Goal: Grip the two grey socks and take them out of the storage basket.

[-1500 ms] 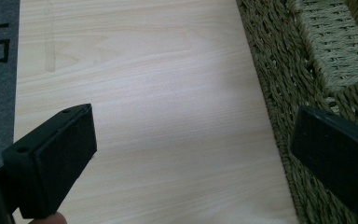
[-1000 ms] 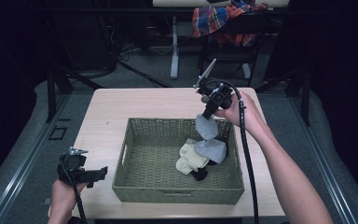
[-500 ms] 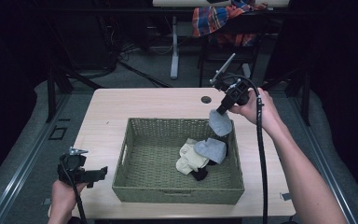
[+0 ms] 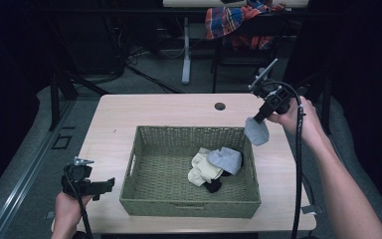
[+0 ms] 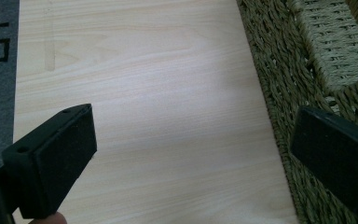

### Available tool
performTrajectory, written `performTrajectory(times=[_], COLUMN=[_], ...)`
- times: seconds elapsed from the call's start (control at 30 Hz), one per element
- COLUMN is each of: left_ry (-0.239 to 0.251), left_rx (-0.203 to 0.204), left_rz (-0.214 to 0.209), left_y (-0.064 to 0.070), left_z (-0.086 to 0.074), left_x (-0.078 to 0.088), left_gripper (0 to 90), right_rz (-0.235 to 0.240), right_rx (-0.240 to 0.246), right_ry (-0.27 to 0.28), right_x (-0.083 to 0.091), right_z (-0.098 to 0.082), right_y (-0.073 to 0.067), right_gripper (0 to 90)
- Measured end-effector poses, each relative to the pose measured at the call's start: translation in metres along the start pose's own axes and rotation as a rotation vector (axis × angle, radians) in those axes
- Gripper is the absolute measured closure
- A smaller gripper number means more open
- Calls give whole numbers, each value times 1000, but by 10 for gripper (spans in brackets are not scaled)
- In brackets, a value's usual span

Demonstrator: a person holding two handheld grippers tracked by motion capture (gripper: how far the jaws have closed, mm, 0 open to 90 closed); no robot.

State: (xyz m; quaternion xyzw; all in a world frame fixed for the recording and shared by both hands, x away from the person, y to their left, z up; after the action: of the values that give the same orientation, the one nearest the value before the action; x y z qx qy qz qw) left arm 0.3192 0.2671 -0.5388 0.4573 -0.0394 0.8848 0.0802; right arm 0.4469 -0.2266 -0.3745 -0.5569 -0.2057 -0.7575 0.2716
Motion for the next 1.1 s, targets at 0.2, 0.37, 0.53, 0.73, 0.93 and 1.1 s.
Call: performTrajectory(times=[0.2,0.37,0.53,0.73,0.93,1.1], left_ry=[-1,0,-1,-1,0,-2], left_rx=[0,0,0,-2,-3,-1], left_rz=[0,1,1,1,2,1], left_y=[0,0,0,0,1,1], left_z=[0,0,0,0,0,0], left_x=[0,0,0,0,0,0], left_gripper=[6,6,6,6,6,6], right_rz=[-8,-16,-18,-4,7,9], right_rx=[-25,-61,-98,-131,-180,-203], right_ry=[-3,-9,-8,-7,-6,-17], right_x=[-1,-8,-16,-26,-44,-63], right_z=[-13,-29,-41,-56,-73,-84], right_y=[11,23,33,43,49,53], right_gripper=[855,855,856,855,855,855])
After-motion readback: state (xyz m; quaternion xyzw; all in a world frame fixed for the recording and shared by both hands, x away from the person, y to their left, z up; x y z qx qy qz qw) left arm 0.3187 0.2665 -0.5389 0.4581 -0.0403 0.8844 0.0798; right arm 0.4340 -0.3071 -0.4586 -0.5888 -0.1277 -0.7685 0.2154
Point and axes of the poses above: each handheld gripper's, and its own axes: x roughly backward along the jaws, z roughly out of its top, y roughly to its right, the point moved 5 cm from there along -x, roughly forward along the jaws, and after that the axes turned 3 degrees about z, right-handed, at the moved point
